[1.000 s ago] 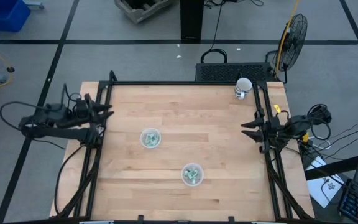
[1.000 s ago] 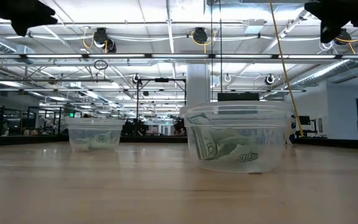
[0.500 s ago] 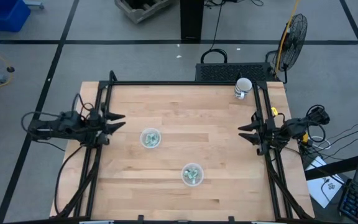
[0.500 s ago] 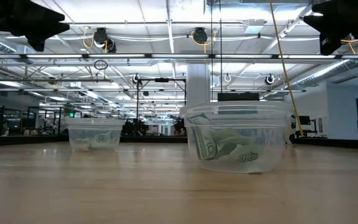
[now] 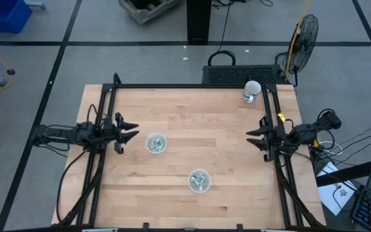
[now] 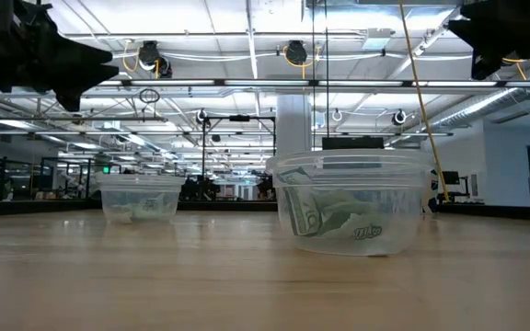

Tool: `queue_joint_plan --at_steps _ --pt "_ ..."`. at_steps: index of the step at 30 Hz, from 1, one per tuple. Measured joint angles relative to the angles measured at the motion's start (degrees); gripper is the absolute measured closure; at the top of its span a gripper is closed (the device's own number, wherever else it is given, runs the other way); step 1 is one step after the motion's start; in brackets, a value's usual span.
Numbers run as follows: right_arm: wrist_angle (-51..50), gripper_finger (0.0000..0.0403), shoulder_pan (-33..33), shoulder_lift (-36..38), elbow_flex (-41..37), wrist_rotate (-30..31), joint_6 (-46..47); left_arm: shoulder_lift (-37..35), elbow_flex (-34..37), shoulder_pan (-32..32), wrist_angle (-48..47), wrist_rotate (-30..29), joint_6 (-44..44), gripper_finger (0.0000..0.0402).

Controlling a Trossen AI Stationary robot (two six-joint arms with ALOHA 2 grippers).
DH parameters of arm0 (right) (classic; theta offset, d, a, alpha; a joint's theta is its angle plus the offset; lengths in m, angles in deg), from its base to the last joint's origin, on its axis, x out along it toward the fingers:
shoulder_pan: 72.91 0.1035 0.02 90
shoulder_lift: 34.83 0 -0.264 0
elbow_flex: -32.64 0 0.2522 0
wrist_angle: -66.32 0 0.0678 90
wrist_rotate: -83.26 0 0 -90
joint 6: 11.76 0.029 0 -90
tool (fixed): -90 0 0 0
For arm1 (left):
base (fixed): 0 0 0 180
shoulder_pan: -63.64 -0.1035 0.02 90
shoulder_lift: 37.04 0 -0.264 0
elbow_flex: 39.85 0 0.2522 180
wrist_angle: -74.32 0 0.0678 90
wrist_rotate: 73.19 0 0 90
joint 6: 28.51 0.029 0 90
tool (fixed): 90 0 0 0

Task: Pick and place items into bin
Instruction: Return to Home Position

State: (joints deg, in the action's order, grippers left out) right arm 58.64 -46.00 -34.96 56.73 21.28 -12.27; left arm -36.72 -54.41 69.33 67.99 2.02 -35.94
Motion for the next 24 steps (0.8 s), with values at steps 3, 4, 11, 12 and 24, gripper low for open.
queue_joint_plan --at_steps 3,4,11,12,24 --pt "5.91 0.0293 0.00 0.01 -3.86 0.19 0.02 0.00 0.00 0.00 -0.10 -0.04 1.26 0.0252" --pt "7.80 0.0293 0.00 -0.01 -5.12 0.04 0.15 0.01 0.00 0.00 -0.39 -0.11 1.96 0.0252" --pt "10.91 0.0291 0.00 -0.21 -9.21 -1.30 4.40 0.04 0.22 0.01 -1.26 -0.28 1.26 0.0252" --pt "11.04 0.0292 0.00 -0.22 -9.21 -1.32 4.66 0.04 0.22 0.00 -1.18 -0.31 1.00 0.0252" --pt "6.35 0.0293 0.00 -0.17 -9.34 -1.17 8.40 0.04 0.22 0.02 -0.22 -0.74 6.18 0.0252"
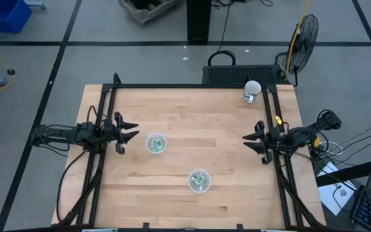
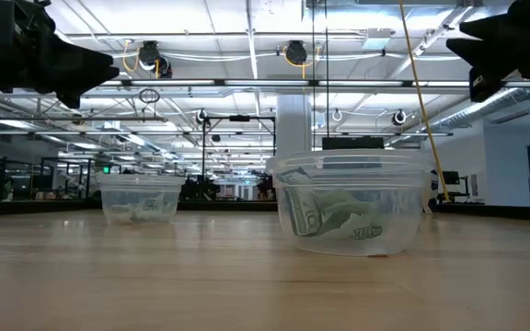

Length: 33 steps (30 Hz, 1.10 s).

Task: Pick and place items into bin
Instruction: Return to Home Position

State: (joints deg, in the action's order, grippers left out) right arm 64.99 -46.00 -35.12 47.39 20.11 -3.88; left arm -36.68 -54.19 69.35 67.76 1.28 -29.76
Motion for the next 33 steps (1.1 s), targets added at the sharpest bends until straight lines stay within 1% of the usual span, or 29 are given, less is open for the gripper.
queue_joint_plan --at_steps 3,6,11,16,22,33 --pt "-3.53 0.0291 0.00 0.00 -0.04 -0.59 0.90 0.00 0.00 -0.02 0.00 0.00 -0.39 0.0252" --pt "-6.89 0.0292 0.00 0.00 -0.04 -4.40 0.58 0.00 -0.02 -0.02 -0.02 0.00 -0.40 0.0252" --pt "-8.38 0.0292 0.09 -0.44 -0.09 -9.26 1.84 0.00 0.00 0.00 -0.03 0.00 -0.54 0.0252" --pt "-8.44 0.0292 0.14 -0.63 -0.11 -9.16 1.49 0.00 -0.02 -0.01 -0.07 0.00 -0.54 0.0252" --pt "-7.97 0.0292 0.15 -0.63 -0.13 -9.11 -1.99 0.00 -0.02 -0.01 -0.08 0.00 -0.54 0.0252" --pt "-6.96 0.0291 0.15 -0.63 -0.13 -9.03 -2.13 0.00 -0.02 -0.01 -0.09 0.00 -0.52 0.0252"
